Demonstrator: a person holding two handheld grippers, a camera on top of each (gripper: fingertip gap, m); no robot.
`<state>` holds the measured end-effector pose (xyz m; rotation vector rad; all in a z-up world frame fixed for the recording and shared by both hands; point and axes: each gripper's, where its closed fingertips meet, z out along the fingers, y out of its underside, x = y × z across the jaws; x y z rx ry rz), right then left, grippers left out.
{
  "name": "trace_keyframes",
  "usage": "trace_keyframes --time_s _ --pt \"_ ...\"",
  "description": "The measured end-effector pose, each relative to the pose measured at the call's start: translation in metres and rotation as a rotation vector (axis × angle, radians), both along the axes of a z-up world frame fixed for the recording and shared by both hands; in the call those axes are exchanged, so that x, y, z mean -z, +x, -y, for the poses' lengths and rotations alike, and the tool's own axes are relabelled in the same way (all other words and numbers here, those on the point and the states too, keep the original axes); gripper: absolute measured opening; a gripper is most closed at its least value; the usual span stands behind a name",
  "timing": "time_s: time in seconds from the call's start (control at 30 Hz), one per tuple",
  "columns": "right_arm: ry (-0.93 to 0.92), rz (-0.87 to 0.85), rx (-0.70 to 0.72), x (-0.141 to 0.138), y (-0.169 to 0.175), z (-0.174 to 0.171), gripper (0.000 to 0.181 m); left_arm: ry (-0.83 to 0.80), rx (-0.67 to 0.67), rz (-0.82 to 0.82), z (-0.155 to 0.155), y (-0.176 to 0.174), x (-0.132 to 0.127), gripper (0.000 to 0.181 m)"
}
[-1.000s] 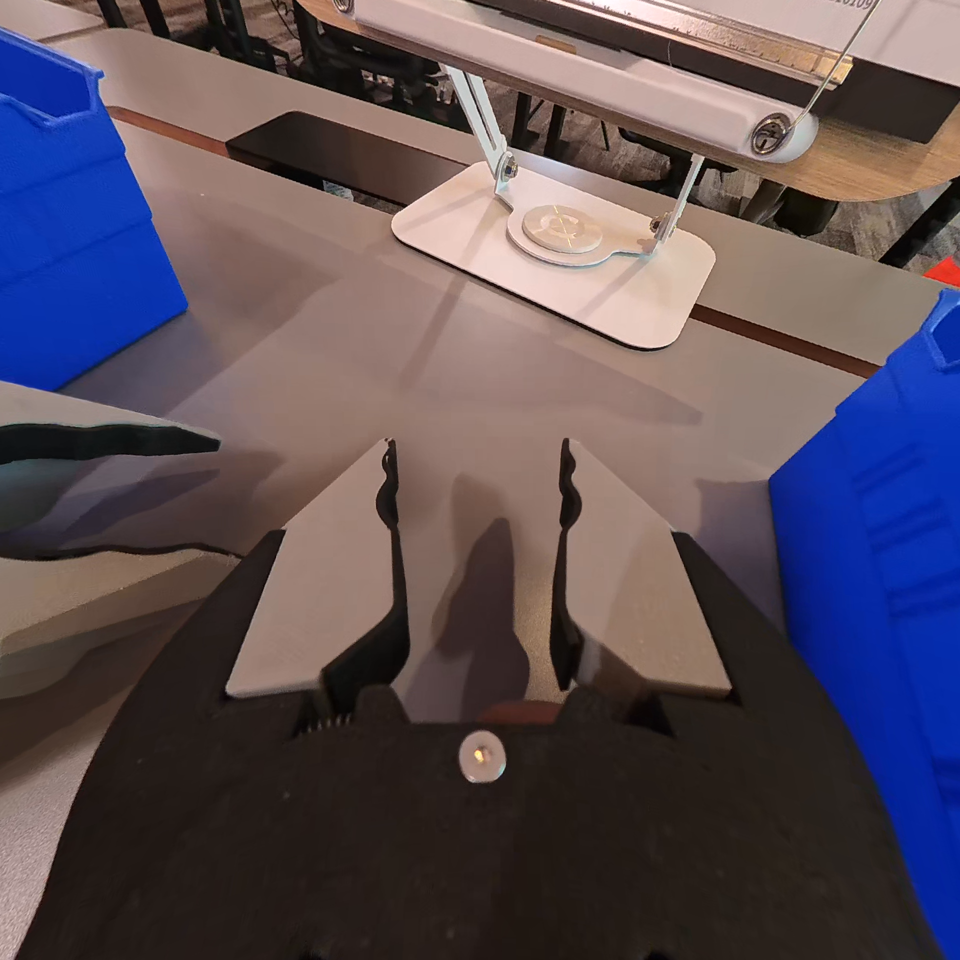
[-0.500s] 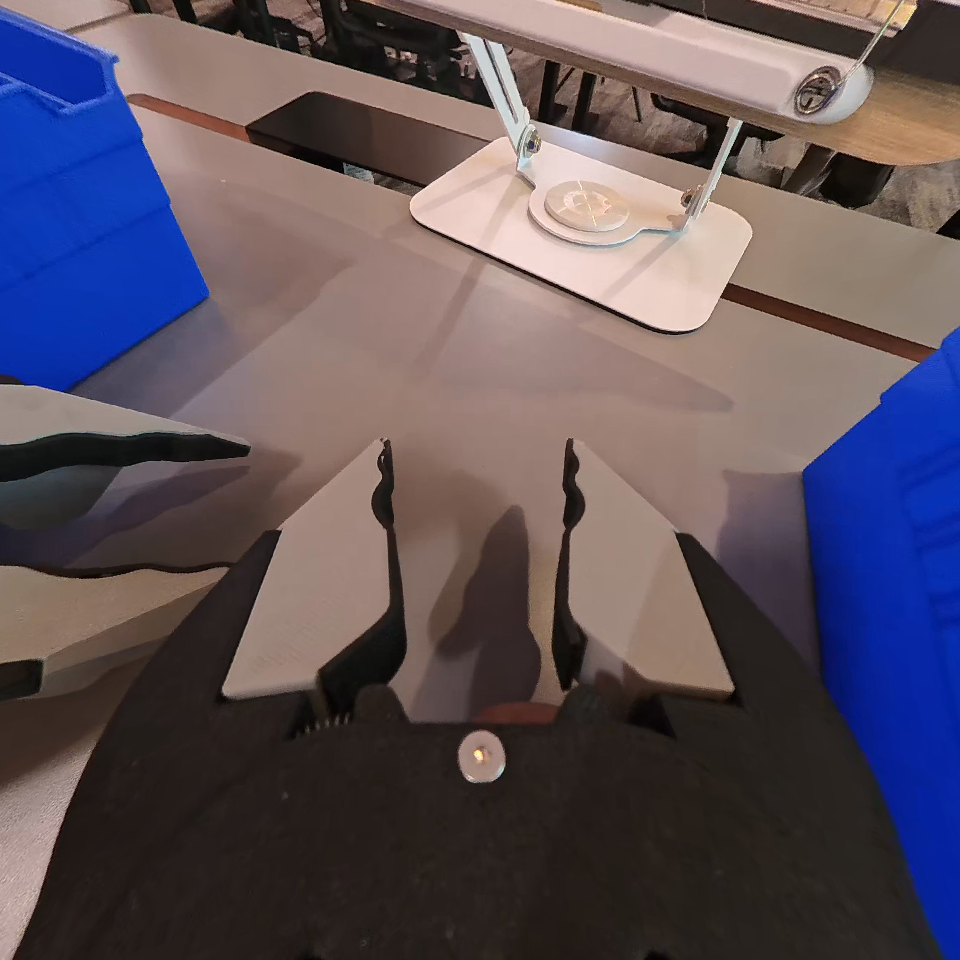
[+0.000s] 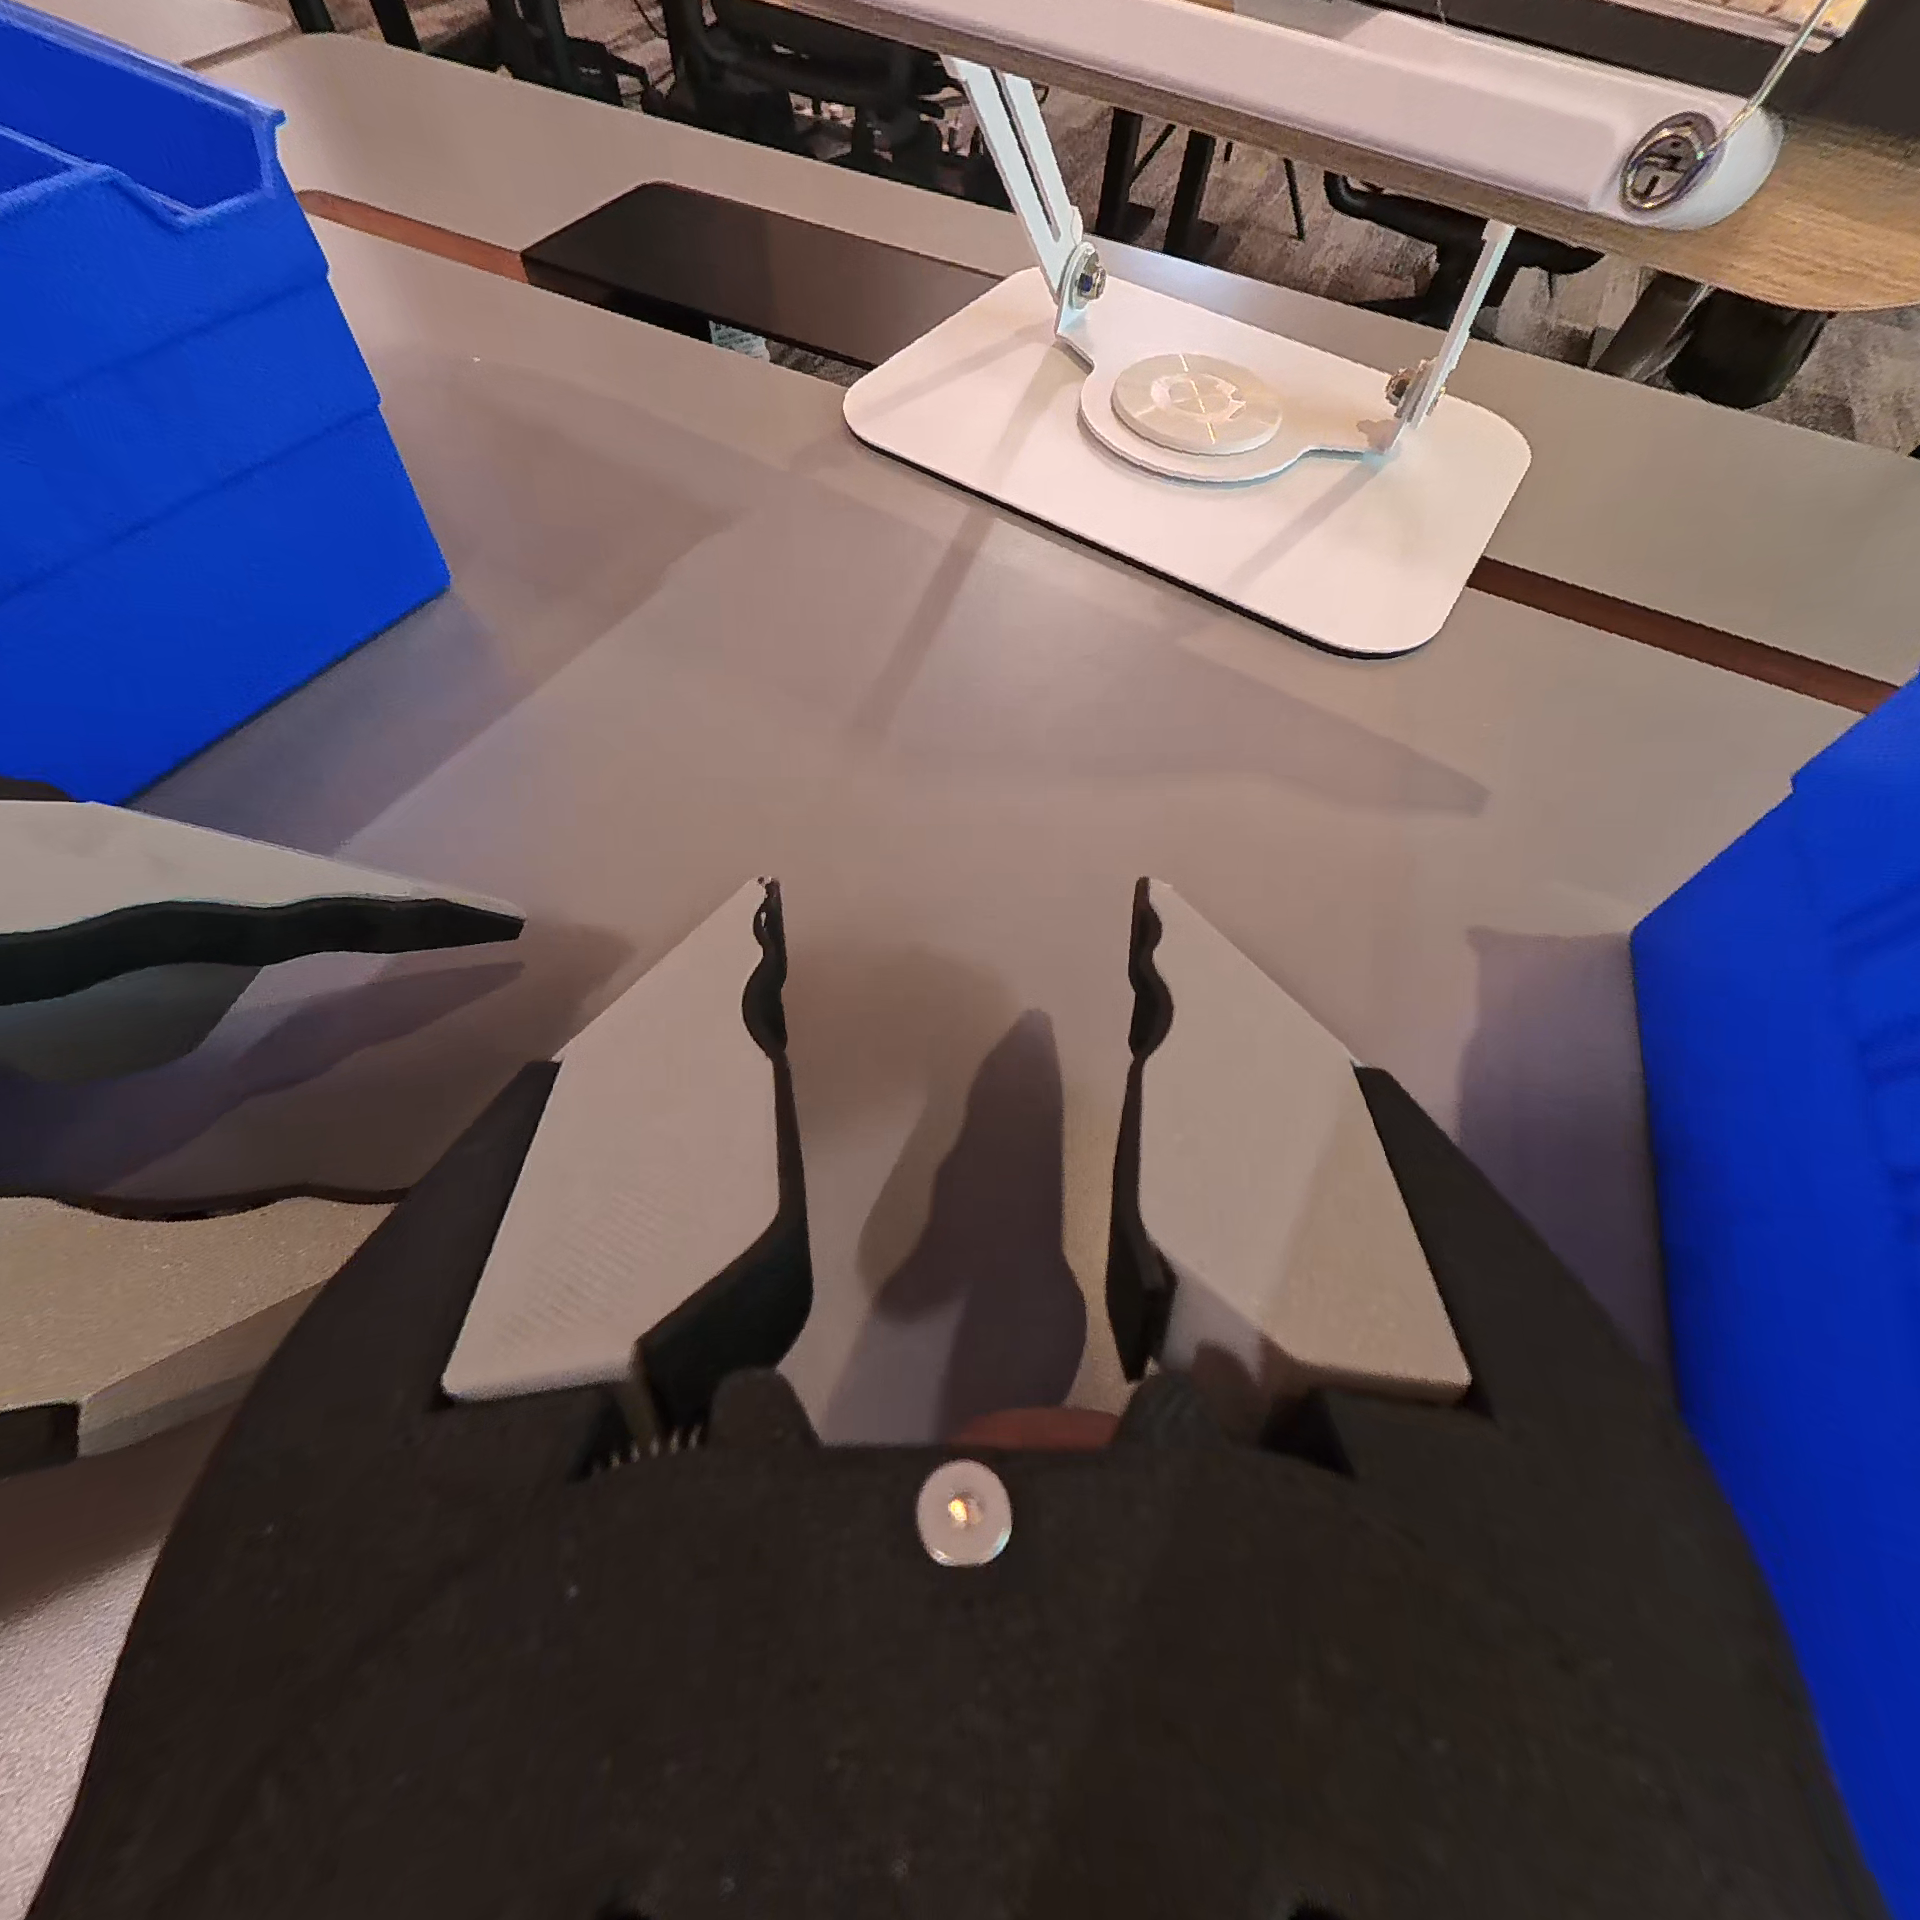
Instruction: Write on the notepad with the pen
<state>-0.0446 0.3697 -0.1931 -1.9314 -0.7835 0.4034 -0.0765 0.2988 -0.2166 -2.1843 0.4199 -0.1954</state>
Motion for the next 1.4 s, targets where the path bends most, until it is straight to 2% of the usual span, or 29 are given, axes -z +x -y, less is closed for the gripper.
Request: trace_keyframes --time_s 0.8,1.1,1.27,1.4 --pt "-0.024 0.051 -0.030 0.008 -0.011 0.002 0.066 0.004 0.031 -0.054 0.004 0.007 0.002 0.061" --pt "-0.040 0.050 -0.030 0.010 -0.010 0.002 0.067 -0.024 0.016 0.000 0.003 0.004 0.003 0.061" --pt "-0.026 0.035 -0.035 0.007 -0.011 0.003 0.068 0.032 -0.006 -0.013 0.002 0.001 -0.004 0.063" --pt "-0.018 0.023 -0.045 0.005 -0.011 0.005 0.071 0.135 -0.063 -0.002 -0.002 -0.007 -0.020 0.067"
